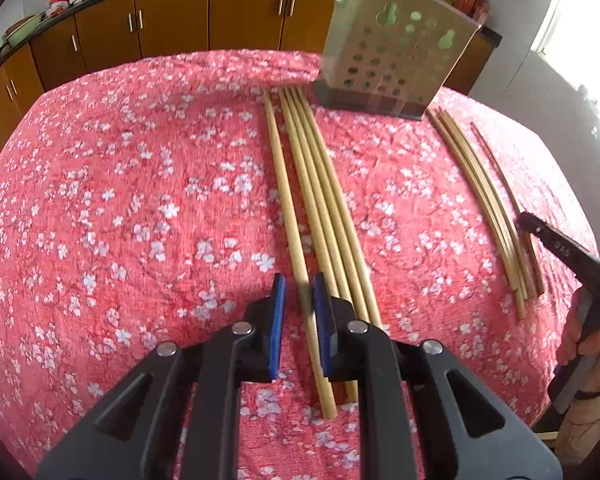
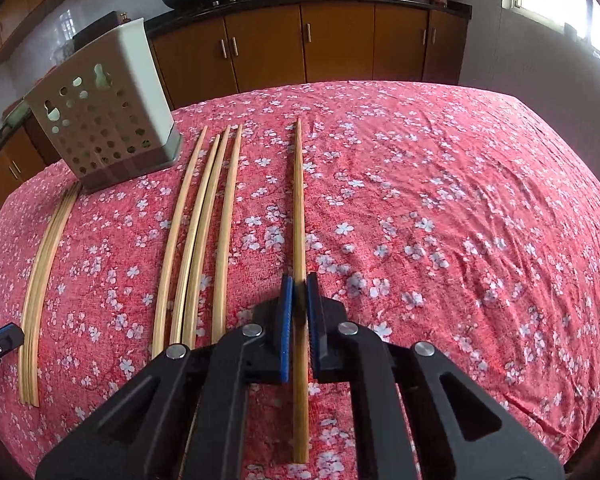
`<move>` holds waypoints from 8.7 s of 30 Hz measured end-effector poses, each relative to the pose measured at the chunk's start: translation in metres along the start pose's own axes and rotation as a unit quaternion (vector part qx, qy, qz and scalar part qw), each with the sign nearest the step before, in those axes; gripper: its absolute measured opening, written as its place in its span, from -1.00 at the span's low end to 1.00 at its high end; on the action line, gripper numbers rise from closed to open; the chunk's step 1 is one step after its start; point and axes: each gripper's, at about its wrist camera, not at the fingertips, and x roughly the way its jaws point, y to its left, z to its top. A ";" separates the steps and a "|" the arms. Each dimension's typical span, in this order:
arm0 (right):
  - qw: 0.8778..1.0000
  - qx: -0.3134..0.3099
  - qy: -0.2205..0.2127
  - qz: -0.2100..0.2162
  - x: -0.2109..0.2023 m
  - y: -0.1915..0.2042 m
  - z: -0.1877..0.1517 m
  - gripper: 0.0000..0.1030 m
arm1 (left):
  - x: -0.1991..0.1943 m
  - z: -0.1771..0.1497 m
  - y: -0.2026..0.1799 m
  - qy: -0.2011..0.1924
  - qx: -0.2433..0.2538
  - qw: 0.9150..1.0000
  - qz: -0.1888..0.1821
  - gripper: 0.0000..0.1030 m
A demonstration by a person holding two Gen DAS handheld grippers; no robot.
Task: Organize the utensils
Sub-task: 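Close the right tool on one bamboo chopstick while the left tool grasps another, then lift both held chopsticks upright and carry them over the perforated holder, then open both tools to drop the chopsticks into the holder, then grasp another chopstick with the right tool while the left tool grasps one, then lift both chopsticks upright and carry them over the holder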
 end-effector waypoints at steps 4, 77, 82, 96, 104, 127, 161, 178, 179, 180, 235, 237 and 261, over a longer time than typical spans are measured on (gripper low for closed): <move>1.000 -0.008 -0.001 -0.003 0.002 0.004 -0.001 -0.84 | 0.002 0.001 0.000 -0.002 0.005 1.000 0.019 -0.82; 0.948 0.010 -0.305 0.095 -0.171 0.009 0.116 -0.85 | -0.206 0.135 0.028 -0.342 -0.014 0.937 0.069 -0.85; 0.919 0.023 -0.364 0.153 -0.203 0.027 0.142 -0.85 | -0.240 0.161 0.002 -0.398 -0.027 0.917 0.022 -0.85; 0.945 -0.012 -0.293 0.144 -0.127 0.071 0.152 -0.85 | -0.162 0.186 -0.052 -0.346 -0.005 0.937 -0.035 -0.85; 0.953 -0.011 -0.261 0.154 -0.119 0.072 0.149 -0.23 | -0.132 0.182 -0.042 -0.316 -0.012 0.948 -0.025 -0.77; 0.996 -0.018 -0.026 0.082 -0.028 0.018 0.019 -0.58 | -0.068 0.038 0.063 -0.149 -0.088 0.983 0.068 -0.25; 1.000 -0.025 -0.008 0.014 0.005 0.006 -0.001 -0.85 | 0.010 0.010 0.000 -0.055 0.004 0.998 0.025 -0.73; 0.999 -0.028 -0.016 0.009 0.017 -0.001 0.011 -0.85 | 0.013 0.025 0.069 -0.086 -0.057 0.994 0.045 -0.82; 1.000 -0.025 -0.016 0.010 0.018 -0.002 0.012 -0.85 | 0.013 0.024 0.069 -0.089 -0.055 0.994 0.044 -0.81; 1.000 -0.023 -0.016 0.011 0.018 -0.002 0.012 -0.85 | 0.012 0.024 0.070 -0.089 -0.058 0.993 0.041 -0.81; 0.995 -0.016 -0.092 0.028 -0.037 -0.013 0.017 -0.85 | -0.022 0.022 0.054 -0.105 -0.029 0.992 0.064 -0.85; 0.993 -0.015 -0.114 0.031 -0.052 -0.014 0.022 -0.85 | -0.040 0.026 0.054 -0.126 -0.032 0.990 0.055 -0.85; 0.967 0.005 -0.229 0.114 -0.148 -0.003 0.074 -0.85 | -0.170 0.086 0.027 -0.271 -0.020 0.962 0.005 -0.85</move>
